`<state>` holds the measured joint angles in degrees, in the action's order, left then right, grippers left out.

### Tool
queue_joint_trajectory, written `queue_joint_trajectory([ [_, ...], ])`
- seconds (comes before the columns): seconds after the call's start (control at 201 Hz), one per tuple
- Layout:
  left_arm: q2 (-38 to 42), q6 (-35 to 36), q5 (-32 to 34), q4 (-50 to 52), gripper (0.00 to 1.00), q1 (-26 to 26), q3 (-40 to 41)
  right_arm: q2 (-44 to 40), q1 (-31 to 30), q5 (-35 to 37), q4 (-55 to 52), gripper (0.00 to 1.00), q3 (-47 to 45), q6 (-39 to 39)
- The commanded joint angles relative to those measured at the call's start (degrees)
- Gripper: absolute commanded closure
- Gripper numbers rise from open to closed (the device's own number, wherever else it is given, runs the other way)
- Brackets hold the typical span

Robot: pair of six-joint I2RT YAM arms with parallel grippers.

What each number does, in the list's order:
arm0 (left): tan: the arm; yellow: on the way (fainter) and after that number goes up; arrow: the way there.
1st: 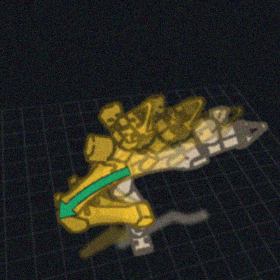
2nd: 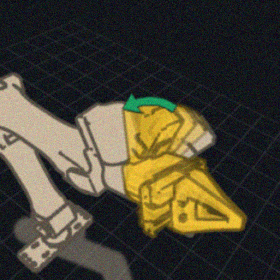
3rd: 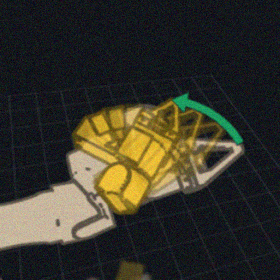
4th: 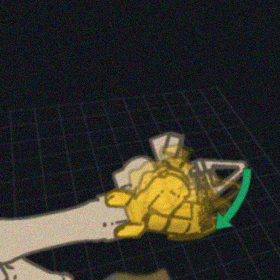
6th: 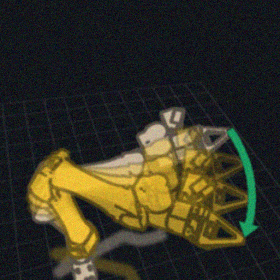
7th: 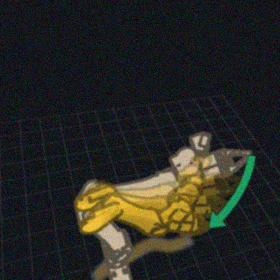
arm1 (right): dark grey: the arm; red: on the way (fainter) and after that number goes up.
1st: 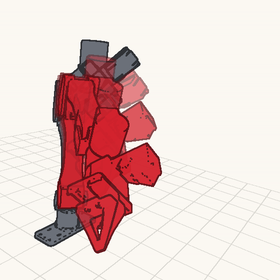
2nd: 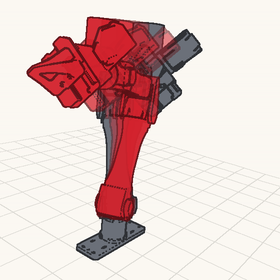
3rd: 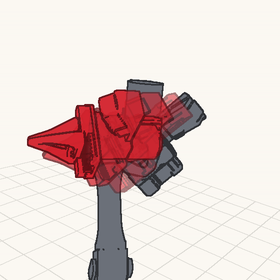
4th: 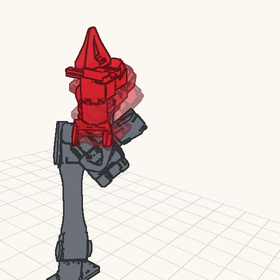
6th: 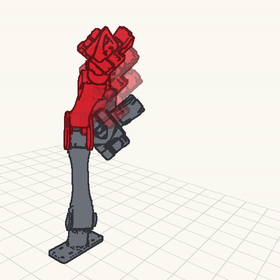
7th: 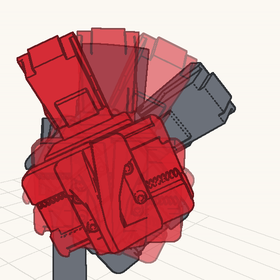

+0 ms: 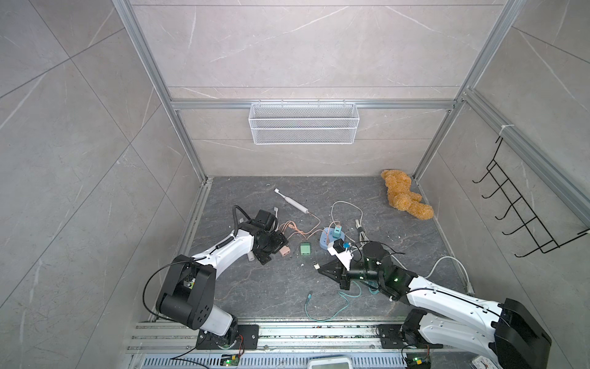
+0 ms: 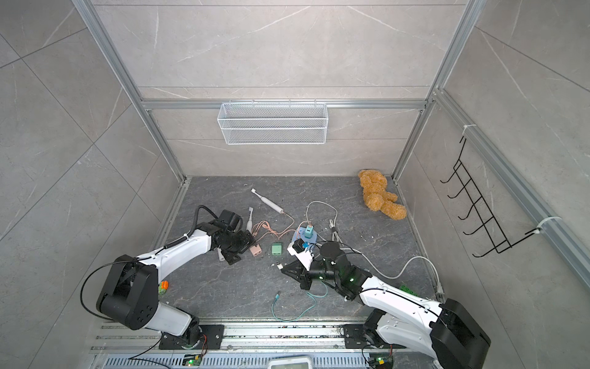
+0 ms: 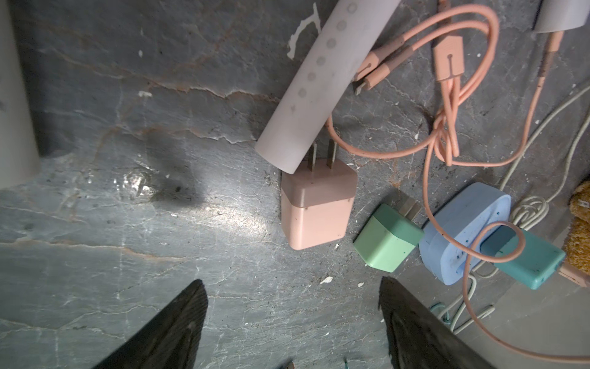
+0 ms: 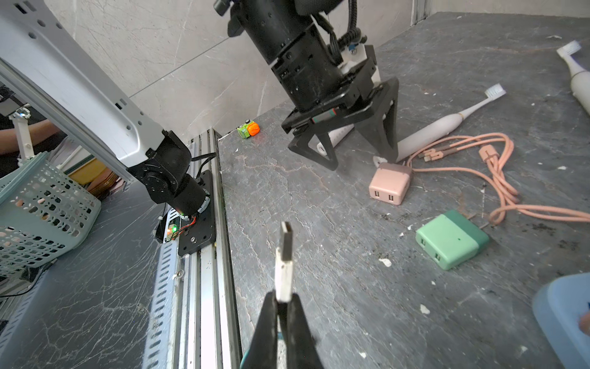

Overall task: Charge the electric toothbrush
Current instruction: Pick up the charging cable from the center of the board, then pick up the plug from the center of the board.

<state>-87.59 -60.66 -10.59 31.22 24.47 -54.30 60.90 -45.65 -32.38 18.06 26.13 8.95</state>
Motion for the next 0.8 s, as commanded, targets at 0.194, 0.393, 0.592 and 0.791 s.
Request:
queue_joint_trajectory([
  [0.194,-5.06,-1.39,1.84,0.6,0.15,0.97,-5.03,0.45,-1.71,1.55,1.22,1.0,-0.12,-1.64],
  [0.393,-7.79,-1.09,2.4,1.71,0.18,2.33,-7.28,3.07,-3.69,5.34,-2.38,1.0,1.87,-3.78],
  [0.592,-10.25,0.12,2.96,2.92,0.22,2.41,-8.14,6.27,-6.25,9.85,-5.86,1.0,3.85,-5.79],
  [0.791,-12.64,1.26,3.83,3.64,0.27,2.38,-9.29,10.42,-10.04,15.4,-11.1,1.0,7.13,-8.29],
])
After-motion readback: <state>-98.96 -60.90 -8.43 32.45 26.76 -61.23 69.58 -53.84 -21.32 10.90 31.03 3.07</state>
